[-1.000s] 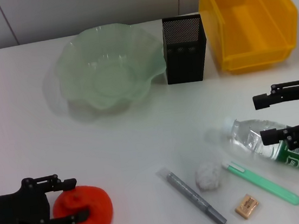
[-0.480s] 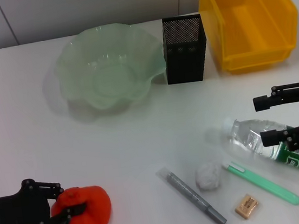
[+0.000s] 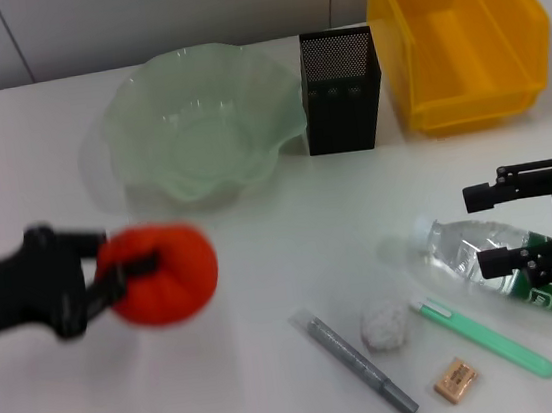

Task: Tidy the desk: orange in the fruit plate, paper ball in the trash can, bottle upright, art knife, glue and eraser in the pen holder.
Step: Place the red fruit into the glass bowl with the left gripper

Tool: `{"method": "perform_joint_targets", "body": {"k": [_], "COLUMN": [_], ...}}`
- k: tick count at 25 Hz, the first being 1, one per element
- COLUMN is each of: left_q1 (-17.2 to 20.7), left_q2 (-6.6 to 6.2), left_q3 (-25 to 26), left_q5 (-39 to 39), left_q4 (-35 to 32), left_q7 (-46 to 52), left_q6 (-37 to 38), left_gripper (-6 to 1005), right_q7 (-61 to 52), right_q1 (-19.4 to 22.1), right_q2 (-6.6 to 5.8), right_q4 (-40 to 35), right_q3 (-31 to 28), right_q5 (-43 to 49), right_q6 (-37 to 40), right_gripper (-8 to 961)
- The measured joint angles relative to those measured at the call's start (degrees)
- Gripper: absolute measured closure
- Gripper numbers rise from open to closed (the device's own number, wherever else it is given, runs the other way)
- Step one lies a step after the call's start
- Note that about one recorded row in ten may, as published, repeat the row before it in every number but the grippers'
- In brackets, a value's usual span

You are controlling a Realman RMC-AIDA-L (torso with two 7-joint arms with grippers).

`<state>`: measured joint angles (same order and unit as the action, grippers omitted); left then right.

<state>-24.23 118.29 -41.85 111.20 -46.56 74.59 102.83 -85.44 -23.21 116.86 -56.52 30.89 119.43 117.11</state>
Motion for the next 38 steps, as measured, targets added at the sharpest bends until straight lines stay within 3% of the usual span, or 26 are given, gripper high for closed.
{"method": "perform_joint_targets", "body": {"k": [4, 12, 14, 17, 21, 22, 27, 32, 38], "left_q1": [-4.04, -15.75, -15.75, -20.59, -21.15, -21.69, -20.79, -20.48, -20.66], "left_q2": [0.18, 0.51, 0.51, 0.81, 0.81, 0.81, 0.81, 0.85, 0.88], "left_q3": [-0.4, -0.77, -0.77, -1.77, -2.26, -5.86, -16.15, -22.57, -25.16], "left_q5": [-6.04, -6.75, -6.75, -6.82, -6.95, -8.75, -17.64, -23.82, -24.68], "left_q4": [0.61, 11.44, 11.44, 15.58, 16.12, 16.68, 16.45, 16.34, 15.94], "left_q7": [2.51, 4.52, 4.52, 4.18, 4.16, 3.91, 2.04, 1.82, 1.8], "left_q6": [-5.51, -28.2, -28.2, -39.41, -41.38, -46.13, -51.69, -57.02, -58.04], "left_gripper": [854, 909, 924, 934, 939, 940, 926, 862, 785], "right_q7": [0.01, -0.31, -0.73, -1.23, -1.4, -1.4, -1.4, -1.41, -1.4], "right_q1": [-0.35, -1.51, -1.67, -1.74, -1.59, -1.59, -1.65, -1.73, -1.37], "right_q2": [0.55, 1.45, 1.45, 1.46, 1.44, 1.44, 1.44, 1.39, 1.26], "right_q4": [0.0, 0.12, 0.23, 0.27, 0.11, 0.11, 0.2, 0.06, 0.07], "right_q3": [0.34, 1.89, 2.6, 3.46, 3.65, 3.65, 3.66, 3.65, 3.53], "right_q5": [0.0, 0.1, 0.1, 0.19, 0.27, 0.27, 0.3, 0.33, 0.36], "right_q6": [-0.03, -0.11, -0.2, -0.29, -0.31, -0.31, -0.47, -0.49, -0.49], "right_gripper": [177, 177, 177, 177, 177, 177, 177, 177, 177]}}
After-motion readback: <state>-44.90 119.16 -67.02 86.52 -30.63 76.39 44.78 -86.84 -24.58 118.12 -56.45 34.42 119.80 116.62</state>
